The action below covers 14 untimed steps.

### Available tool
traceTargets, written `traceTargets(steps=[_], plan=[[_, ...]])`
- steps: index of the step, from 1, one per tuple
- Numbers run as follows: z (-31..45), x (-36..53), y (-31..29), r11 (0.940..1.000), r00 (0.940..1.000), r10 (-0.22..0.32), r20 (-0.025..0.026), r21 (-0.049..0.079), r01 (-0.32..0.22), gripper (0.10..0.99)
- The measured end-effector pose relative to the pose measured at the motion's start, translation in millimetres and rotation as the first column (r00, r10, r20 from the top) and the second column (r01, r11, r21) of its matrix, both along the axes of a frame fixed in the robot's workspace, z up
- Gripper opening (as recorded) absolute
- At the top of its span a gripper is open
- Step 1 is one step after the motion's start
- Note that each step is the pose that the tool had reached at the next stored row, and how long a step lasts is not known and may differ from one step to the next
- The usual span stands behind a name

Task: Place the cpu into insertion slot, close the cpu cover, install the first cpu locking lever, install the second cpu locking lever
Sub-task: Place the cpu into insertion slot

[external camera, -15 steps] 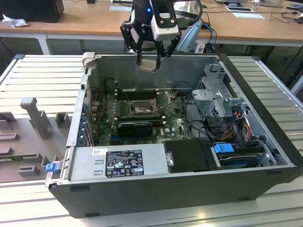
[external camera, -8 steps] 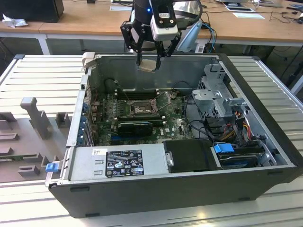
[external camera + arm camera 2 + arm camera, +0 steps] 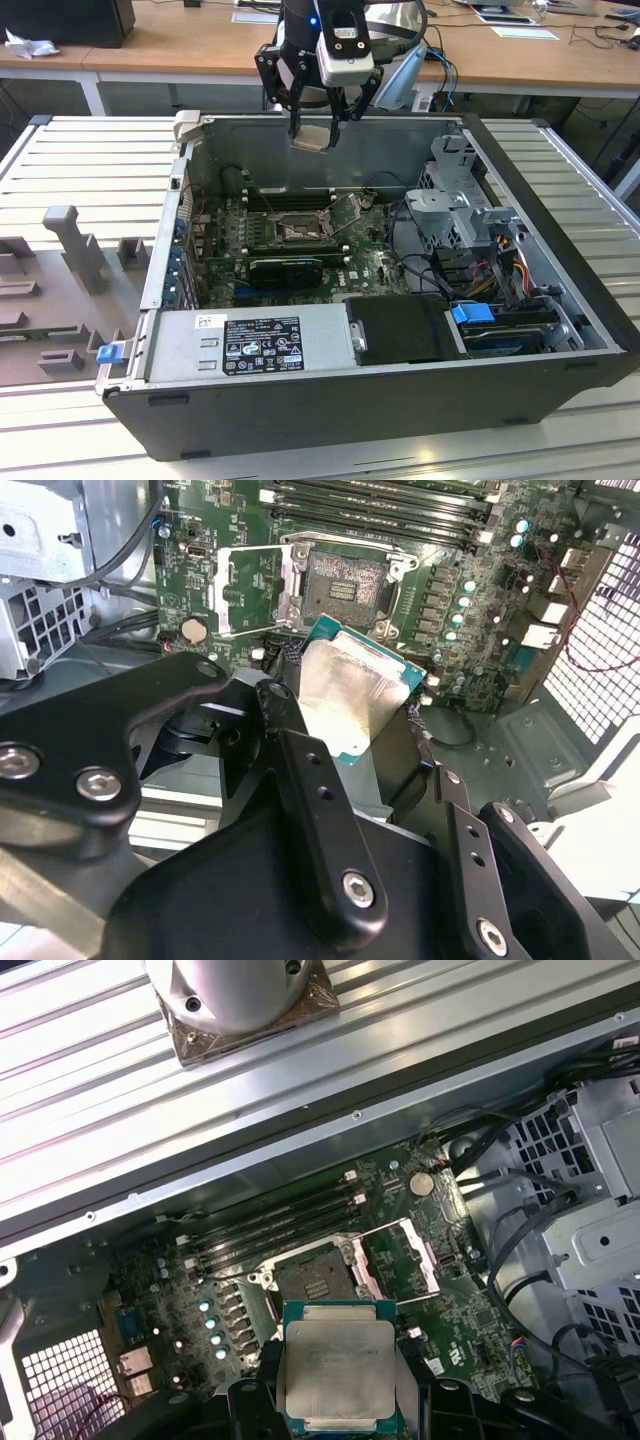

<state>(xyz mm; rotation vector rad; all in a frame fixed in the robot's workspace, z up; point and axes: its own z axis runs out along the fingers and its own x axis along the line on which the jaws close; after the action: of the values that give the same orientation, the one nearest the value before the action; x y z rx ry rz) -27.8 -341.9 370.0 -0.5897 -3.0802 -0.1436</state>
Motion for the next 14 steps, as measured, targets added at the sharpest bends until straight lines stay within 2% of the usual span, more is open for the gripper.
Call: traceTargets(steps=[14], plan=[[0.0,0.0,0.0,0.9994,0.9994,-0.033,0.0,0.0,0.033,0.529]])
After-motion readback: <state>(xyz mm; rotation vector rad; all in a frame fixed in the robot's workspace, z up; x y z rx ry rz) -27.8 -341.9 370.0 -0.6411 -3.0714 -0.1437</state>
